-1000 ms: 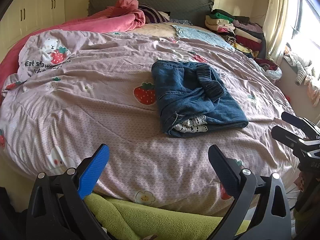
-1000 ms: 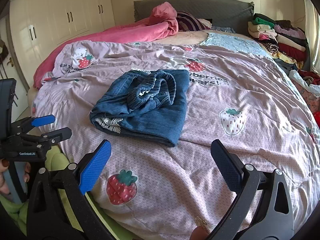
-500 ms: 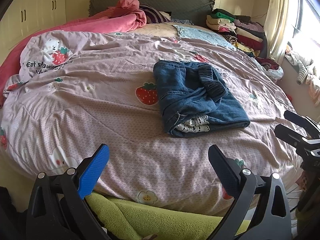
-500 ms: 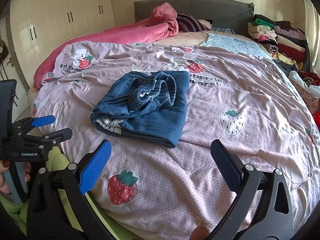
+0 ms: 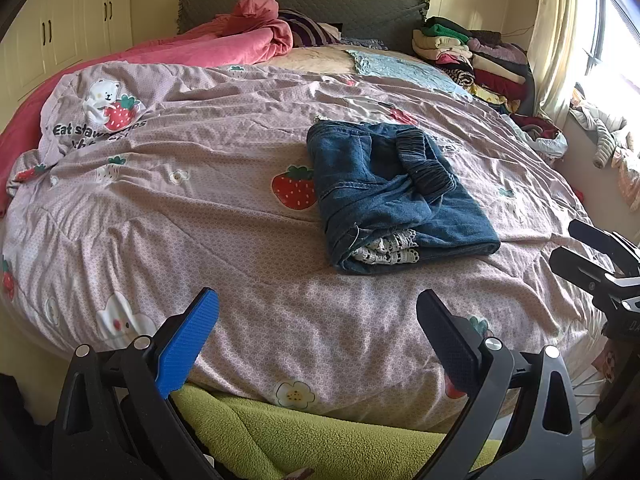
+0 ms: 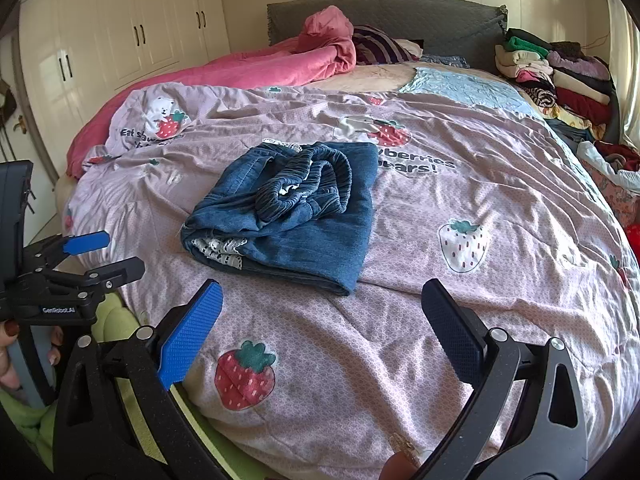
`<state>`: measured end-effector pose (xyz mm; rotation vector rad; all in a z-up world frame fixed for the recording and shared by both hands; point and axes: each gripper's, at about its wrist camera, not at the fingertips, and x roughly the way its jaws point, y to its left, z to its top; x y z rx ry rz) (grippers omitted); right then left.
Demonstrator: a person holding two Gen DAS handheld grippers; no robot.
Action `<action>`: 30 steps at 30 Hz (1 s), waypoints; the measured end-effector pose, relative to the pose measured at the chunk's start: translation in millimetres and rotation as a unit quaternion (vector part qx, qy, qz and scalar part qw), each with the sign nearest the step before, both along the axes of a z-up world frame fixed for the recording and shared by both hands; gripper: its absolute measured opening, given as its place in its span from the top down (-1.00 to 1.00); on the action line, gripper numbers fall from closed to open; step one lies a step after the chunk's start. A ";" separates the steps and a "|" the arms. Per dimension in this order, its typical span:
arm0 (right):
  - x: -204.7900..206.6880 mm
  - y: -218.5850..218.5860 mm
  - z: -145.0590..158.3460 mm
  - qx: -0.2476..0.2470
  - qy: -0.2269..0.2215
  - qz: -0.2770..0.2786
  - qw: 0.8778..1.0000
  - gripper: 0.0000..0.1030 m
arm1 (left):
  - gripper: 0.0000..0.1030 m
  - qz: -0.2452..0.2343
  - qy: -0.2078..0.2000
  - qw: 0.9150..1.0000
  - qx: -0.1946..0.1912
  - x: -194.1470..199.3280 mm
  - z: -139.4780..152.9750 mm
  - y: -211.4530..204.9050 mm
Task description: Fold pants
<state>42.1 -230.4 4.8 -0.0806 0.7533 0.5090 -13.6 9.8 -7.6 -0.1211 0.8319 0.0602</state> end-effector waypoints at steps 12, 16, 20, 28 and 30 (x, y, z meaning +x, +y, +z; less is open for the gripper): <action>0.6 -0.4 0.1 -0.001 -0.001 0.000 1.000 -0.82 | -0.91 -0.001 0.001 1.000 0.000 -0.3 0.4 -0.1; 1.7 -1.1 1.5 -0.002 -0.001 0.000 1.000 -0.82 | -0.91 -0.004 0.001 1.000 0.001 -0.7 1.4 0.0; 2.0 -1.4 2.1 -0.002 -0.001 0.000 1.000 -0.82 | -0.91 -0.006 0.001 1.000 0.007 -0.9 1.5 -1.7; 1.0 1.8 0.6 -0.002 -0.001 0.000 1.000 -0.82 | -0.91 -0.008 0.003 1.000 0.012 -0.6 1.7 -3.5; 1.7 0.9 1.3 -0.002 0.000 -0.001 1.000 -0.82 | -0.91 -0.009 0.004 1.000 0.012 -0.5 1.6 -3.1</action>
